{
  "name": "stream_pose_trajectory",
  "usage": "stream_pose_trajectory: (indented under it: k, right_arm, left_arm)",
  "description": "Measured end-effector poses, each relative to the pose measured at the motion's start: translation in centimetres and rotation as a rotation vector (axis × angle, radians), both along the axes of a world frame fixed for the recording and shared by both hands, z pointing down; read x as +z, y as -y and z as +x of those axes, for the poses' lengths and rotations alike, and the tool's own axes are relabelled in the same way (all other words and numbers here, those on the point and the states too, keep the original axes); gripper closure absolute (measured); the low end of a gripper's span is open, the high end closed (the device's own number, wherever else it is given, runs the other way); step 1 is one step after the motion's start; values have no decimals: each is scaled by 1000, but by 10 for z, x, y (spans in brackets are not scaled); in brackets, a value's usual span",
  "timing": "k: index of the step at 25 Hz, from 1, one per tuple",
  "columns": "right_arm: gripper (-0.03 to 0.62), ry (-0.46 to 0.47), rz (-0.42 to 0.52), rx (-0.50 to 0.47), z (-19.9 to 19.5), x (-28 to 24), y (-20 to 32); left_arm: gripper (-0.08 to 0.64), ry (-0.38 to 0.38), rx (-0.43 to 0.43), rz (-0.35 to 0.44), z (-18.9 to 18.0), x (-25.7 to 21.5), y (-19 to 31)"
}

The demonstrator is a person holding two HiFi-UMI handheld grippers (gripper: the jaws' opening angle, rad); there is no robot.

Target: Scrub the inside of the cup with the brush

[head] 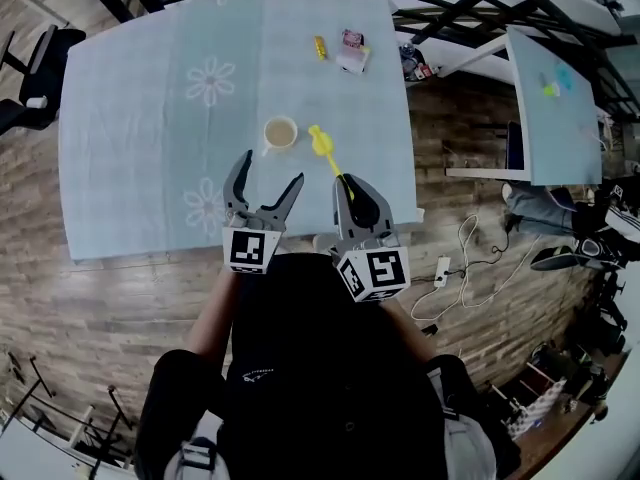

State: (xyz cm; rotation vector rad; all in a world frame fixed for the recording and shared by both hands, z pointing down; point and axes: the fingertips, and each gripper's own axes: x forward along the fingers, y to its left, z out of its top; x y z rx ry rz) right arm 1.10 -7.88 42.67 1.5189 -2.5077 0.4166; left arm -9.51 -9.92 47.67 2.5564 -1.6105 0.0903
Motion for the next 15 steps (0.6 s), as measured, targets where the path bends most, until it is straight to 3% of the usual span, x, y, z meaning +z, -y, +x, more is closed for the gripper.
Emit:
stream_pose_trajectory:
  k: [4, 15]
  right_arm:
    - [554, -22, -15, 62, -4, 7, -3]
    - [554, -78, -74, 164, -6, 25, -9]
  left_arm:
    - [144, 14, 25, -5, -9, 21, 14]
    - [132, 76, 164, -123, -1, 100, 49]
